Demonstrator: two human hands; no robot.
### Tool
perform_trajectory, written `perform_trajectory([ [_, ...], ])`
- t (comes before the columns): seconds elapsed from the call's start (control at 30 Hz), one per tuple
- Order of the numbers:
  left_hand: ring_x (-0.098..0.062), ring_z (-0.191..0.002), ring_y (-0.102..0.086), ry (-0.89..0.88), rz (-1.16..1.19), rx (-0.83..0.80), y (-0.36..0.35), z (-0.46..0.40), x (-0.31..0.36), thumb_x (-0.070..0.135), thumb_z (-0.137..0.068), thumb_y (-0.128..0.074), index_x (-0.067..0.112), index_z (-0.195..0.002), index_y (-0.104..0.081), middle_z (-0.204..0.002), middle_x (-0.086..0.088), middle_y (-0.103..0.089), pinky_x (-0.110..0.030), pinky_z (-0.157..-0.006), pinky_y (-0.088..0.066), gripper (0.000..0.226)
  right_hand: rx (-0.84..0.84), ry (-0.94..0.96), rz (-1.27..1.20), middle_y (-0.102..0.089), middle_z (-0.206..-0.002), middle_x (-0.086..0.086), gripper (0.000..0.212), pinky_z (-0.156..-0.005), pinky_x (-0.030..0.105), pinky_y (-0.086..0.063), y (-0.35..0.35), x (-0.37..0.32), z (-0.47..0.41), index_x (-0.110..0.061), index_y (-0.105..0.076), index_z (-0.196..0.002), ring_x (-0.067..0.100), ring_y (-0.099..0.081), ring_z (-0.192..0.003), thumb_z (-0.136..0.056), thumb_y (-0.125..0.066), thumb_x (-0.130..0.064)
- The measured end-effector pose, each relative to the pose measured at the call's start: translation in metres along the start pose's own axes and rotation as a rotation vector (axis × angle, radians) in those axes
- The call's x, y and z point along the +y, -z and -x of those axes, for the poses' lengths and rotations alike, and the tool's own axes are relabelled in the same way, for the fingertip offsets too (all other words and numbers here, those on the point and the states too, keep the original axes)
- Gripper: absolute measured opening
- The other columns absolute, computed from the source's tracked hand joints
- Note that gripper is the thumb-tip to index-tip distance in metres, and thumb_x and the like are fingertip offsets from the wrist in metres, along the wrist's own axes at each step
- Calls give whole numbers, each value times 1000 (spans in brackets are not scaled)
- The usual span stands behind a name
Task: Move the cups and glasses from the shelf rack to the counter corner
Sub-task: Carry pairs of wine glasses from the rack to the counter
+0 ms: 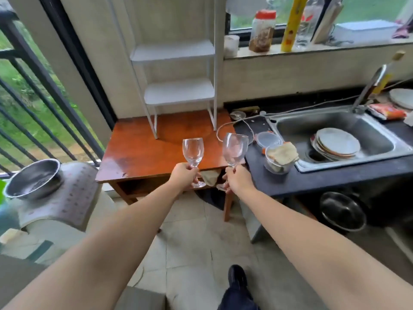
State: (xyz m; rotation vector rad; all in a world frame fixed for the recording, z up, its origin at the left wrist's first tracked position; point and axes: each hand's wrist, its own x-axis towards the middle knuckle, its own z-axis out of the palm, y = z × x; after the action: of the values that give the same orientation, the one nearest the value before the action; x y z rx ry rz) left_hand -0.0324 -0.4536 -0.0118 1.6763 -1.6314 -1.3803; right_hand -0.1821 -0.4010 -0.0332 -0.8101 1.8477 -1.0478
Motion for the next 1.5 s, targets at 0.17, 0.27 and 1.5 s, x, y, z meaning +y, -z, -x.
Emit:
perform_trajectory([
  [0.17,-13,-55,-53,5,-55,-209,-66,47,-32,11,-97,-48,7,-79,-57,-72,-7,-62,-22,-48,-41,21,155,-156,-112,-52,-72,8,15,-31,20,-42,43,73,57,-5,-47,-92,17,-48,-44,-101,-38,-13],
  [0.27,-12,-53,-51,-16,-81,-332,-112,76,-37,11,-97,-47,6,-77,-56,-71,-7,-62,-21,-47,-39,22,272,-219,-154,-53,-73,9,15,-32,21,-42,77,111,88,-4,-49,-95,16,-48,-43,-100,-39,-14],
  [1.5,-11,-56,-54,-503,-600,-1284,-795,427,107,9,-95,-45,2,-92,-59,-85,-5,-64,-22,-49,-44,16,1253,-643,-510,-58,-88,7,15,-36,20,-43,633,438,379,-8,-50,-100,14,-55,-50,-101,-40,-19],
])
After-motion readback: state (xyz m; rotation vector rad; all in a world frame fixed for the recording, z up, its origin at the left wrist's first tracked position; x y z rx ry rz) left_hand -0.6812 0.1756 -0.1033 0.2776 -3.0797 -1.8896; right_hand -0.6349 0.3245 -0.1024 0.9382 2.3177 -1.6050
